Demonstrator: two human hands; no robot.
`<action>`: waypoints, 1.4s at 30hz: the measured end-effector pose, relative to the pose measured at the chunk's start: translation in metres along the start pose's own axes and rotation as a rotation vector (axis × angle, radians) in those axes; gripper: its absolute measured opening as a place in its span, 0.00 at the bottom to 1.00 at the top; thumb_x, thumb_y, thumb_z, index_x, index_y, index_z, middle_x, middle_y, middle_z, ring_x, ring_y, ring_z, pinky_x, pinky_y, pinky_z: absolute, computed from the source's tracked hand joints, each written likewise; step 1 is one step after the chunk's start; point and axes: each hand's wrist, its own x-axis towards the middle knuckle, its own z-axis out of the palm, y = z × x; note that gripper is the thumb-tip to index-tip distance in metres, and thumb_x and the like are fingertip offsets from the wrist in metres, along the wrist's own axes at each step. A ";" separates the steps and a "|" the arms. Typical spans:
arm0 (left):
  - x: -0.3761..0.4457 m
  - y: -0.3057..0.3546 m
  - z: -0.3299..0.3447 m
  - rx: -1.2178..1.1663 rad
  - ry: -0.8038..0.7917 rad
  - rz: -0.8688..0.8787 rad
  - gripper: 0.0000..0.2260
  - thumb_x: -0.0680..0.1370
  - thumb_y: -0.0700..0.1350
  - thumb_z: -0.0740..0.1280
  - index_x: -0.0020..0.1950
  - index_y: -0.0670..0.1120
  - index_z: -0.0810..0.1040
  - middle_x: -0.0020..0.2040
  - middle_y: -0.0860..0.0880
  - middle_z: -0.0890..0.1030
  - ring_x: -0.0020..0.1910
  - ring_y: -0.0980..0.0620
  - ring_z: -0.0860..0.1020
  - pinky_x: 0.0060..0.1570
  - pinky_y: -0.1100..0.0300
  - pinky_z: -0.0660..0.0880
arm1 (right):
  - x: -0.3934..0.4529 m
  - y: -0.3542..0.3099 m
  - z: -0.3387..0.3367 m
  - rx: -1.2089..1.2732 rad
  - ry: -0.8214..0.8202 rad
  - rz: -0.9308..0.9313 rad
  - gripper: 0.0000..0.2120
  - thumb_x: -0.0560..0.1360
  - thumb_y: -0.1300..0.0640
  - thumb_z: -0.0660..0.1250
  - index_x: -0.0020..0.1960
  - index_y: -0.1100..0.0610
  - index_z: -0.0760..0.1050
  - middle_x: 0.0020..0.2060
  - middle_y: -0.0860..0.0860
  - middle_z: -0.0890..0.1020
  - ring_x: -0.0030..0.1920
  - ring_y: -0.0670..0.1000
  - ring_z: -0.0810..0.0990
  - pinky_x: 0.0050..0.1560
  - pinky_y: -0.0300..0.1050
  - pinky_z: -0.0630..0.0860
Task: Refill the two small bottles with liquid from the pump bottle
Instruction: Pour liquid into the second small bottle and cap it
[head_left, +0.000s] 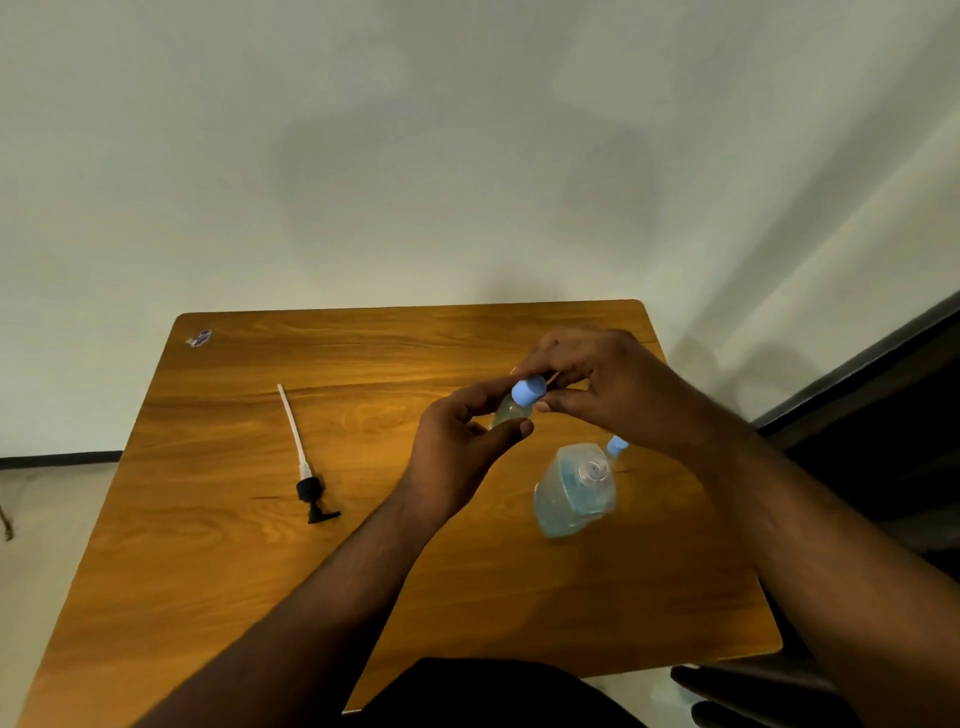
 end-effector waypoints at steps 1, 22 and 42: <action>-0.001 0.000 -0.002 0.000 -0.001 0.002 0.18 0.72 0.37 0.75 0.60 0.50 0.81 0.55 0.52 0.84 0.55 0.52 0.81 0.45 0.39 0.77 | 0.001 -0.004 0.001 -0.030 -0.010 -0.002 0.16 0.68 0.66 0.74 0.55 0.56 0.81 0.48 0.47 0.81 0.48 0.44 0.79 0.46 0.41 0.80; -0.011 -0.013 -0.049 0.017 -0.067 0.081 0.22 0.72 0.39 0.75 0.65 0.47 0.78 0.65 0.55 0.79 0.63 0.56 0.78 0.52 0.56 0.79 | 0.031 -0.055 0.028 -0.672 0.023 0.184 0.31 0.65 0.24 0.50 0.34 0.50 0.75 0.31 0.46 0.76 0.32 0.46 0.75 0.32 0.42 0.67; 0.003 -0.011 -0.044 0.029 -0.115 0.129 0.41 0.72 0.33 0.73 0.76 0.55 0.55 0.59 0.51 0.82 0.58 0.65 0.79 0.44 0.74 0.76 | 0.038 -0.044 0.025 -0.475 -0.203 0.090 0.08 0.72 0.53 0.69 0.51 0.52 0.78 0.46 0.46 0.78 0.46 0.46 0.76 0.43 0.41 0.74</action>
